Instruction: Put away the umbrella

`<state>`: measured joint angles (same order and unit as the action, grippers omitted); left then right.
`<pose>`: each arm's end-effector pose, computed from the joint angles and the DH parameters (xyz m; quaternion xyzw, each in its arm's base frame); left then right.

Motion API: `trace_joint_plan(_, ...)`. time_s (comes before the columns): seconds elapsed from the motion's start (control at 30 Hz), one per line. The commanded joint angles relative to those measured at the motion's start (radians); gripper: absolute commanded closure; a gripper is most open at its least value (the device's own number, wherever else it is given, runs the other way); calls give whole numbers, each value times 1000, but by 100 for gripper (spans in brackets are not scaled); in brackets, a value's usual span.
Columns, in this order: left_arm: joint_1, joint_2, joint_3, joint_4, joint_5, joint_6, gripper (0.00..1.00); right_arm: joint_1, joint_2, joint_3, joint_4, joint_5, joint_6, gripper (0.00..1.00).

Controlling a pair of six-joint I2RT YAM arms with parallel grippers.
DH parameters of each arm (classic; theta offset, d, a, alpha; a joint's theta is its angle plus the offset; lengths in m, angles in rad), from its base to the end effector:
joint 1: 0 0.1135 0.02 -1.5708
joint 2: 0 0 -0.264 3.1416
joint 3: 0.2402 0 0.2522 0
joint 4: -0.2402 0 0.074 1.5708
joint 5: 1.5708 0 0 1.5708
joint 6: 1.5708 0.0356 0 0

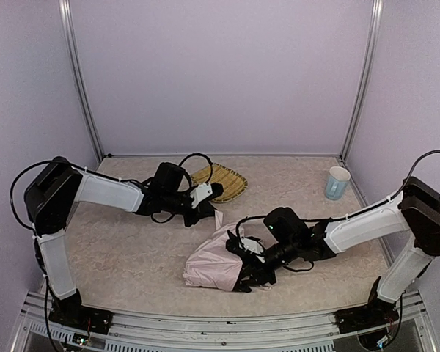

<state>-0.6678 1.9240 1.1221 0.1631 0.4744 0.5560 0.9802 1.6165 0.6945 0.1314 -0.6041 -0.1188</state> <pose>0.3115 -0.2664 0.1639 0.5852 0.6501 -0.2340 0.4243 0.1506 0.2609 0.1449 -0.5576 0.6939 0.4016 0.2150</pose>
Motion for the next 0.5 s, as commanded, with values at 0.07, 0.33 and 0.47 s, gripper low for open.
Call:
trace_joint_plan(0.07,57,-113,-54,207,-142,-20,100,37,108,11,-146,-196,190,100)
trace_joint_plan(0.33,55,-38,-55,233,-276,15,100,37,131,13,-182,-208,234,100)
trace_joint_plan(0.47,32,36,-26,205,-401,46,100,37,157,63,-246,-168,204,100)
